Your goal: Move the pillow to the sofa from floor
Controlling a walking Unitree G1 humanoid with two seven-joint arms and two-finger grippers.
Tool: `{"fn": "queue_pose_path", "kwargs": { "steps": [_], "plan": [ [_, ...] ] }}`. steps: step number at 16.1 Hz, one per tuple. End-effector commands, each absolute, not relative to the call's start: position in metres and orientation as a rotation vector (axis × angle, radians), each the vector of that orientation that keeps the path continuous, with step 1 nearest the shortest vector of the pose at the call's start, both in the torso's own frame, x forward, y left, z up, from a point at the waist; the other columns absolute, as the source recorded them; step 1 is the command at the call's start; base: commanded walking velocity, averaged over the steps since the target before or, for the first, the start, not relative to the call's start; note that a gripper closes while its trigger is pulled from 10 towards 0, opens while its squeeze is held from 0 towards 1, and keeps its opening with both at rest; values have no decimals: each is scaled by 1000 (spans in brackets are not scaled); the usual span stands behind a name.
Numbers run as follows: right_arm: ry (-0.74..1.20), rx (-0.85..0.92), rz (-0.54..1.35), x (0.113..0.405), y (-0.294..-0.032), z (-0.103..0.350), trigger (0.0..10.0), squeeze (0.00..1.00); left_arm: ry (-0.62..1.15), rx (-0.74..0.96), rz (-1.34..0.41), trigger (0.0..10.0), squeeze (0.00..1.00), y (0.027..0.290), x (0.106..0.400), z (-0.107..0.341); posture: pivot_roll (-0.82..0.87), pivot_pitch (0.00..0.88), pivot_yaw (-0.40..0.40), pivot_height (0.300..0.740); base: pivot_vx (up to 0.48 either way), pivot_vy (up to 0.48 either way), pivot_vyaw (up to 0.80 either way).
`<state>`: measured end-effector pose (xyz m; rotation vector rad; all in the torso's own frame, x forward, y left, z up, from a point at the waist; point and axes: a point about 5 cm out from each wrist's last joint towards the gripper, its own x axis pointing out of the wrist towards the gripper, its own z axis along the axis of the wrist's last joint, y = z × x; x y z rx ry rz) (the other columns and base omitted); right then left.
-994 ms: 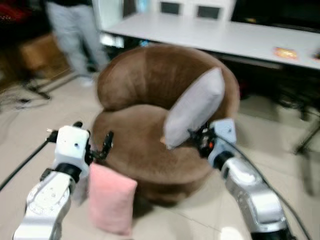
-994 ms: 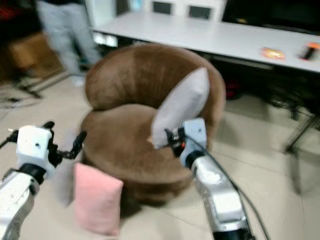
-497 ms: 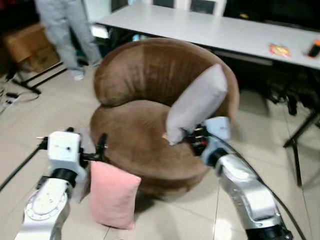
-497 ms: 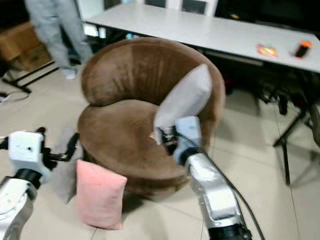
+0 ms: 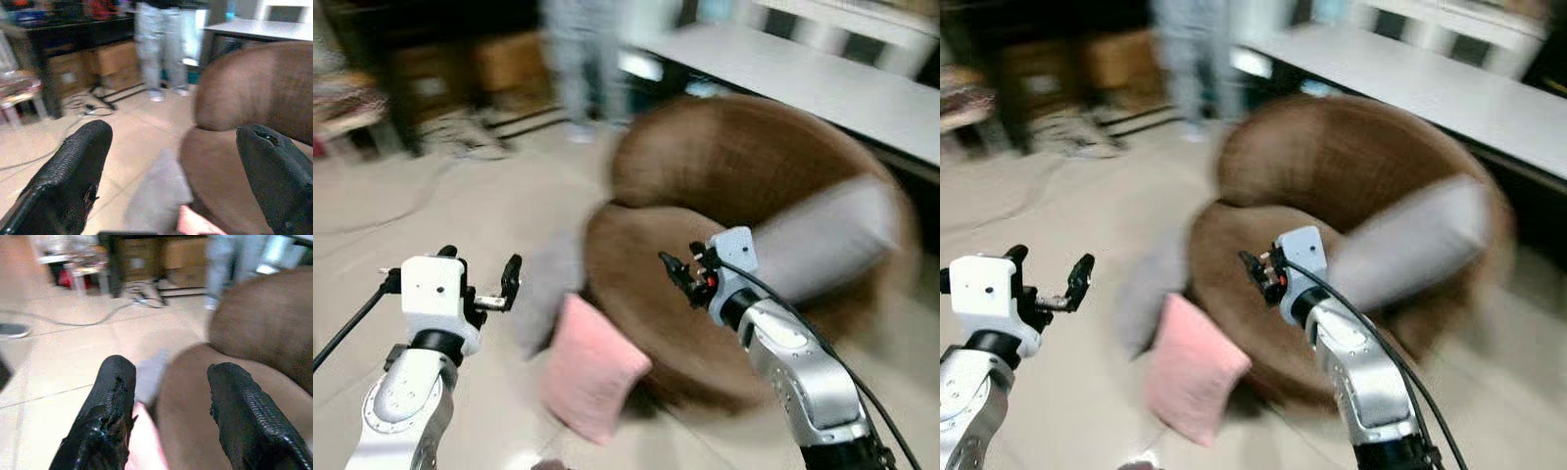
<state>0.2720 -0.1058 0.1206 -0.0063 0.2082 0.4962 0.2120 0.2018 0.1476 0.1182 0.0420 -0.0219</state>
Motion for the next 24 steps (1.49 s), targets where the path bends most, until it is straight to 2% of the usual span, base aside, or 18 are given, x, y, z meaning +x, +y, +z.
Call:
{"fn": "queue_pose_path", "kwargs": {
  "steps": [1, 5, 7, 9, 11, 15, 24],
  "plan": [
    [211, -4, 513, 272, -106, 121, 10000, 0, 29, 120, -27, 10000, 0, 200, 211, 150, 41, 0, -68, 740, 431, 0, 800],
    [215, 0, 521, 271, -106, 120, 10000, 0, 28, 126, -23, 10000, 0, 202, 211, 150, 43, 0, -70, 740, 421, 0, 719],
    [227, 38, 481, 272, -112, 118, 10000, 0, 28, 137, -16, 10000, 0, 202, 210, 150, 40, 0, -73, 740, 343, 0, 0],
    [207, -29, 511, 270, -115, 117, 10000, 0, 19, 145, 0, 10000, 0, 203, 209, 149, 36, 0, -77, 740, 0, 0, 0],
    [209, -21, 497, 269, -118, 113, 10000, 0, 33, 184, 14, 10000, 0, 206, 207, 145, 36, 0, -77, 735, 0, 0, 0],
    [201, 34, 346, 274, -128, 108, 10000, 0, 27, 231, 72, 10000, 0, 216, 203, 141, 46, 0, -92, 691, 0, 0, 0],
    [199, 31, 316, 274, -131, 104, 10000, 0, 17, 215, 102, 10000, 0, 217, 197, 134, 44, 0, -104, 608, 0, 0, 0]
  ]
}}
